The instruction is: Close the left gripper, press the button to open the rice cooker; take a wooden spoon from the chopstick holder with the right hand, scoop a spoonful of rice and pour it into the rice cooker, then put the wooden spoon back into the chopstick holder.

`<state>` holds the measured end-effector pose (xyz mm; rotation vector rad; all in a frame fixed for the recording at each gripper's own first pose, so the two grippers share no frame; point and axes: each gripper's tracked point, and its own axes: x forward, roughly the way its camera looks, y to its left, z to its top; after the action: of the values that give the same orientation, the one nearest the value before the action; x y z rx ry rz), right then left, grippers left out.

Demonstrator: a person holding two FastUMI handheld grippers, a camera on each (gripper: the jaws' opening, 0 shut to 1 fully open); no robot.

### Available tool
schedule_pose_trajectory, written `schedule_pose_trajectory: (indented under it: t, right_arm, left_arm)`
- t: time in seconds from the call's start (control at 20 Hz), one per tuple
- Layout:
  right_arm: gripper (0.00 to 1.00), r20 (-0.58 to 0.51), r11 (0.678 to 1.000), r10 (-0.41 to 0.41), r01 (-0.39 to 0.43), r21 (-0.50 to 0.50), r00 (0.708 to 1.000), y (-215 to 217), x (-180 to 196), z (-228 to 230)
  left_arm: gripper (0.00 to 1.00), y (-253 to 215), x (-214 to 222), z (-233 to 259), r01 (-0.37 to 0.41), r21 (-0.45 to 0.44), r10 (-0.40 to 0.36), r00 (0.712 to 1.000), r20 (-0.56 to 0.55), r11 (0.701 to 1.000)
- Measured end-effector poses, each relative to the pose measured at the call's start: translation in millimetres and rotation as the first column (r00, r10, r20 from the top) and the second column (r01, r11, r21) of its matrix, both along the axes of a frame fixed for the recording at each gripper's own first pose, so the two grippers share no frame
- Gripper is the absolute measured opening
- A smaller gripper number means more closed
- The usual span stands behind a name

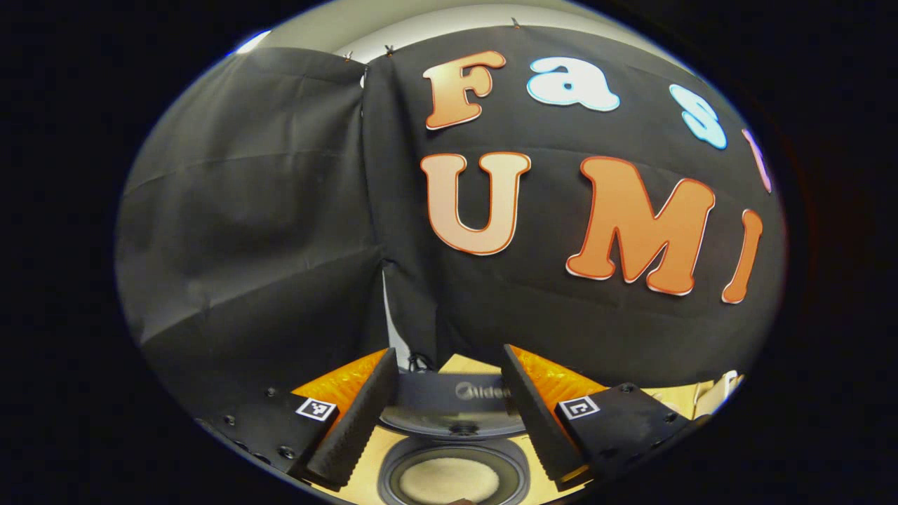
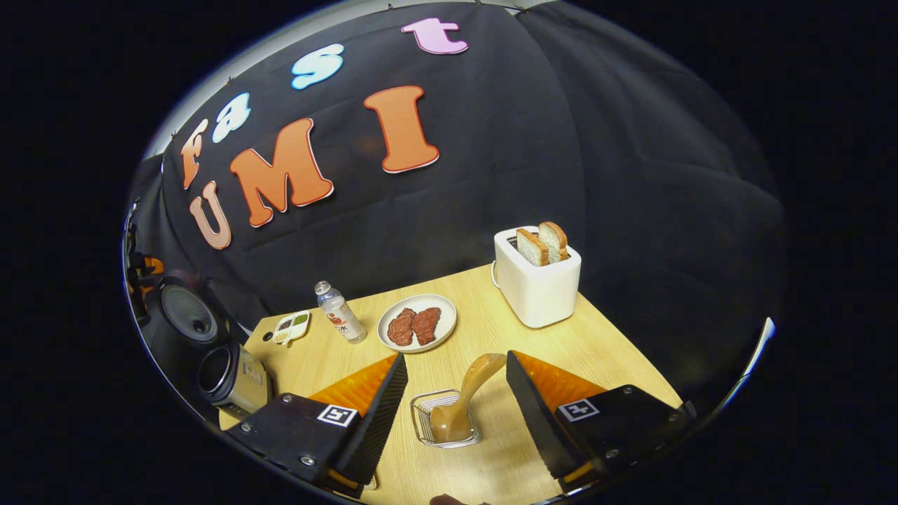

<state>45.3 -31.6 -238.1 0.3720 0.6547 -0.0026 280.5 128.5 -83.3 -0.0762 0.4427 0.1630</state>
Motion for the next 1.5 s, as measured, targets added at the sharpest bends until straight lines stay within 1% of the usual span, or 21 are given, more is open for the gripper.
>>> schedule_pose_trajectory:
  t: [0.05, 0.1, 0.15, 0.25, 0.35, 0.4, 0.45, 0.55, 0.7, 0.85, 0.95, 1.0, 1.05, 1.1, 1.2, 1.3, 1.35, 1.4, 1.45, 1.5]
  right_arm:
    - [0.89, 0.0, 1.0, -0.002, 0.002, -0.01, 1.0, 0.4, -2.7, 1.7]
    - [0.89, -0.005, 1.0, -0.001, 0.001, -0.016, 1.0, 1.2, -7.4, 1.4]
    - [0.89, -0.014, 1.0, 0.001, -0.002, -0.018, 1.0, 1.5, -11.5, 0.1]
    - [0.89, -0.019, 1.0, 0.01, -0.01, -0.02, 1.0, 2.2, -16.5, 0.5]
    - [0.89, -0.012, 1.0, 0.018, -0.019, -0.018, 1.0, 4.1, -18.7, 4.3]
    - [0.89, -0.011, 1.0, 0.026, -0.026, -0.012, 1.0, 6.1, -19.5, 5.6]
    - [0.89, -0.01, 0.999, 0.035, -0.035, -0.007, 0.999, 8.3, -20.3, 7.2]
    - [0.89, -0.002, 0.998, 0.059, -0.059, -0.009, 0.998, 14.2, -20.9, 9.2]
    - [0.89, 0.021, 0.993, 0.119, -0.119, -0.005, 0.993, 32.4, -13.2, 15.5]
    - [0.89, 0.053, 0.98, 0.198, -0.199, 0.013, 0.979, 59.5, 0.3, 25.4]
    - [0.89, 0.083, 0.968, 0.246, -0.249, 0.028, 0.966, 80.5, 9.8, 34.8]
    - [0.89, 0.096, 0.96, 0.273, -0.277, 0.039, 0.957, 91.4, 14.6, 38.7]
    - [0.89, 0.106, 0.953, 0.294, -0.3, 0.043, 0.95, 101.2, 18.2, 40.9]
    - [0.89, 0.116, 0.945, 0.317, -0.324, 0.047, 0.941, 110.7, 21.2, 42.2]
    - [0.89, 0.129, 0.928, 0.359, -0.368, 0.055, 0.925, 129.5, 25.5, 44.7]
    - [0.89, 0.133, 0.913, 0.392, -0.403, 0.064, 0.91, 145.3, 25.6, 44.7]
    - [0.89, 0.134, 0.904, 0.411, -0.422, 0.069, 0.902, 153.1, 26.2, 43.9]
    - [0.89, 0.131, 0.897, 0.427, -0.438, 0.065, 0.895, 157.6, 26.4, 43.5]
    - [0.89, 0.131, 0.89, 0.442, -0.452, 0.062, 0.887, 160.8, 26.2, 42.9]
    - [0.89, 0.133, 0.884, 0.453, -0.464, 0.059, 0.881, 165.4, 27.3, 44.5]
  left_arm:
    - [0.99, 2.2, 3.9, 16.7, -0.001, 0.026, -0.001, 0.999, 0.046, 1.0]
    - [0.97, -0.5, 11.5, 28.9, 0.01, 0.047, -0.013, 0.998, 0.067, 0.999]
    - [0.96, -6.6, 17.3, 27.0, 0.038, 0.062, -0.041, 0.998, 0.05, 0.997]
    - [0.98, -9.4, 29.9, 3.8, 0.055, 0.089, -0.053, 0.998, -0.027, 0.994]
    - [1.0, -20.2, 30.0, -31.6, 0.083, 0.051, -0.075, 0.988, -0.137, 0.995]
    - [1.0, -27.0, 26.0, -48.7, 0.088, 0.022, -0.082, 0.977, -0.198, 0.996]
    - [1.0, -28.4, 26.8, -47.0, 0.077, -0.002, -0.076, 0.979, -0.19, 0.997]
    - [1.0, -29.7, 16.4, -53.7, 0.062, -0.019, -0.065, 0.966, -0.251, 0.998]
    - [1.0, -41.7, -23.5, -59.6, 0.076, -0.077, -0.099, 0.929, -0.357, 0.994]
    - [1.0, -54.0, -73.4, -83.2, 0.084, -0.139, -0.141, 0.87, -0.472, 0.987]
    - [1.0, -60.9, -106.6, -106.2, 0.076, -0.16, -0.152, 0.825, -0.544, 0.984]
    - [1.0, -62.4, -118.2, -113.7, 0.076, -0.164, -0.156, 0.816, -0.556, 0.984]
    - [1.0, -63.8, -136.7, -123.6, 0.071, -0.167, -0.157, 0.791, -0.591, 0.983]
    - [1.0, -66.5, -153.2, -136.8, 0.075, -0.165, -0.164, 0.759, -0.63, 0.983]
    - [1.0, -66.5, -188.8, -166.7, 0.054, -0.167, -0.157, 0.689, -0.708, 0.985]
    - [1.0, -70.5, -213.3, -199.0, 0.029, -0.167, -0.148, 0.623, -0.768, 0.986]
    - [1.0, -72.1, -223.9, -210.0, 0.016, -0.171, -0.149, 0.581, -0.8, 0.985]
    - [1.0, -72.0, -212.9, -205.6, 0.032, -0.162, -0.146, 0.627, -0.765, 0.986]
    - [1.0, -72.7, -218.2, -218.4, 0.02, -0.169, -0.148, 0.59, -0.794, 0.985]
    - [1.0, -75.2, -216.0, -215.4, 0.004, -0.165, -0.134, 0.611, -0.781, 0.986]
